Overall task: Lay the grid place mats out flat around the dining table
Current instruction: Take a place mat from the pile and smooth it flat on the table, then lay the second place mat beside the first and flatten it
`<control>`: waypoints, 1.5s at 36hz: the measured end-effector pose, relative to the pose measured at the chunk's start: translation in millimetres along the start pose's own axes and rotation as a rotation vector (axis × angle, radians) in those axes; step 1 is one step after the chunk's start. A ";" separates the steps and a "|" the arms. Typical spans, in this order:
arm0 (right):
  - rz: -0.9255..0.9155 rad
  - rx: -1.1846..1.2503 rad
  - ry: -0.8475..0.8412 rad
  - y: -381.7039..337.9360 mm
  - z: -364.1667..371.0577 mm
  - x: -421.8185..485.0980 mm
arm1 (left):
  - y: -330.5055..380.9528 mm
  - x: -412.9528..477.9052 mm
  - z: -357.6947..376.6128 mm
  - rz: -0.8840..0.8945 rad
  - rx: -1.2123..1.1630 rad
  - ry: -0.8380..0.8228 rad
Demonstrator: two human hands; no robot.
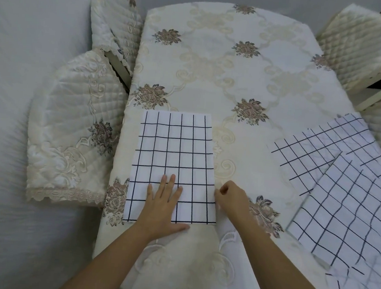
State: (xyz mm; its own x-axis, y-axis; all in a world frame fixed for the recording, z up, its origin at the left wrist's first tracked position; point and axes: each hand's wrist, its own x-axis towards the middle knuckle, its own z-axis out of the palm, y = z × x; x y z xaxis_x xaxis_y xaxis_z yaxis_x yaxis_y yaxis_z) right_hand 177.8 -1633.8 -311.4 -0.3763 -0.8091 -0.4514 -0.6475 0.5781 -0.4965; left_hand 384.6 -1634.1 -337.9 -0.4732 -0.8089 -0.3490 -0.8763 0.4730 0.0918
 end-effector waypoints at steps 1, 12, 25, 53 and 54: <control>0.001 -0.013 0.004 1.2 -0.1 -2.5 | 2.1 1.4 0.4 0.026 0.005 0.013; -0.009 0.106 -0.044 23.9 1.9 -22.2 | 53.5 5.1 -6.6 0.128 -0.175 0.035; -0.089 0.354 0.012 88.2 -62.7 -28.9 | 159.2 11.2 -12.8 0.147 -0.356 0.244; 0.000 0.286 -0.003 265.0 -178.8 -16.5 | 337.4 90.9 -29.8 -0.465 -0.700 -0.081; -0.006 0.279 -0.009 263.9 -178.7 -16.8 | 336.1 90.4 -29.5 -0.452 -0.712 -0.076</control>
State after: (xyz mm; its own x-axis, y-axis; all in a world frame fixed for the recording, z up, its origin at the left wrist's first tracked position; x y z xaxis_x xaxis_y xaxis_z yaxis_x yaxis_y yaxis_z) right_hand -105.2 -1486.4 -302.3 -0.3666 -0.8121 -0.4539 -0.4415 0.5813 -0.6835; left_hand 44.6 -1558.6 -311.0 -0.0788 -0.8298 -0.5525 -0.8395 -0.2435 0.4856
